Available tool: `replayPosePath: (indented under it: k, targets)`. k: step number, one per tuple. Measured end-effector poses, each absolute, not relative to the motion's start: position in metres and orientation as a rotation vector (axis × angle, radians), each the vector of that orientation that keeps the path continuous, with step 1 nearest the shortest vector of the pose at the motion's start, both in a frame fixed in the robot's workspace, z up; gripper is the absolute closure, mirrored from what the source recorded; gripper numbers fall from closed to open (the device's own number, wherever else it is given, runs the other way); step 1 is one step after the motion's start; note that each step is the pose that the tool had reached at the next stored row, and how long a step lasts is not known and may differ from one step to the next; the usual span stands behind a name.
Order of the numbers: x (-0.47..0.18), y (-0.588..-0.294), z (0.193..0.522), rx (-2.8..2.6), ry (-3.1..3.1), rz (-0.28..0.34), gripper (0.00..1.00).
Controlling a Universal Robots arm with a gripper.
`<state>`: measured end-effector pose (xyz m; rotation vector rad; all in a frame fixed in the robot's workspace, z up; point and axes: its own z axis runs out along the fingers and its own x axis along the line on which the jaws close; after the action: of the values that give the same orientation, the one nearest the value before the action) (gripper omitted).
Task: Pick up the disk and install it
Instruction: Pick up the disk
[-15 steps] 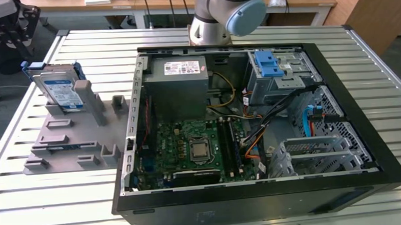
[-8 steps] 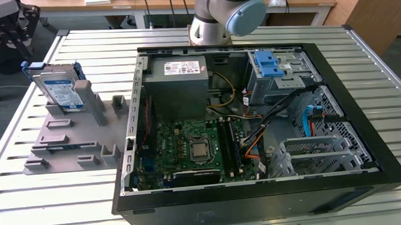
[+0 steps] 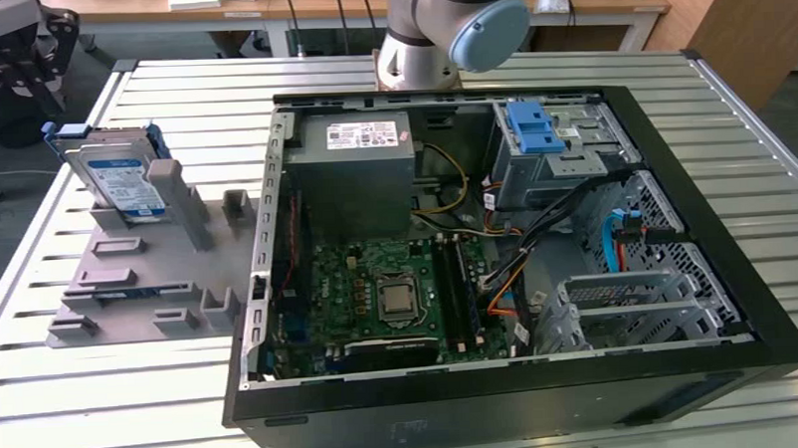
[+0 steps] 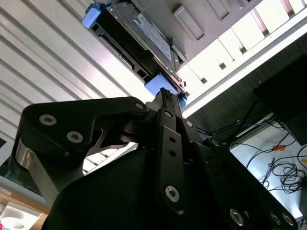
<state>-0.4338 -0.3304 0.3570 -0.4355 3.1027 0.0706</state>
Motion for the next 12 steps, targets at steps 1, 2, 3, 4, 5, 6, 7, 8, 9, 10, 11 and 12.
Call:
replayPosePath:
  k: [1, 2, 3, 4, 5, 6, 7, 8, 9, 10, 11, 12]
  targets:
    - [-0.4338, -0.3304, 0.357, -0.445, 3.102, 0.071, 0.89]
    - [-0.4338, -0.3304, 0.357, -0.454, 3.1, 0.071, 0.89]
    - [-0.4338, -0.3304, 0.357, -0.463, 3.099, 0.071, 0.89]
    - [-0.4338, -0.3304, 0.3571, -0.472, 3.098, 0.071, 0.89]
    - [-0.4338, -0.3304, 0.3571, -0.481, 3.097, 0.071, 0.89]
    - [-0.4338, -0.3304, 0.357, -0.49, 3.095, 0.071, 0.89]
    - [-0.4338, -0.3304, 0.3571, -0.499, 3.094, 0.071, 0.89]
    - [-0.4338, -0.3304, 0.357, -0.508, 3.093, 0.071, 0.89]
    - [-0.4338, -0.3304, 0.357, -0.518, 3.091, 0.071, 0.89]
    - [-0.4338, -0.3304, 0.357, -0.526, 3.09, 0.071, 0.89]
    - [-0.4338, -0.3304, 0.357, -0.535, 3.089, 0.071, 0.89]
    - [-0.4338, -0.3304, 0.3571, -0.543, 3.087, 0.071, 0.89]
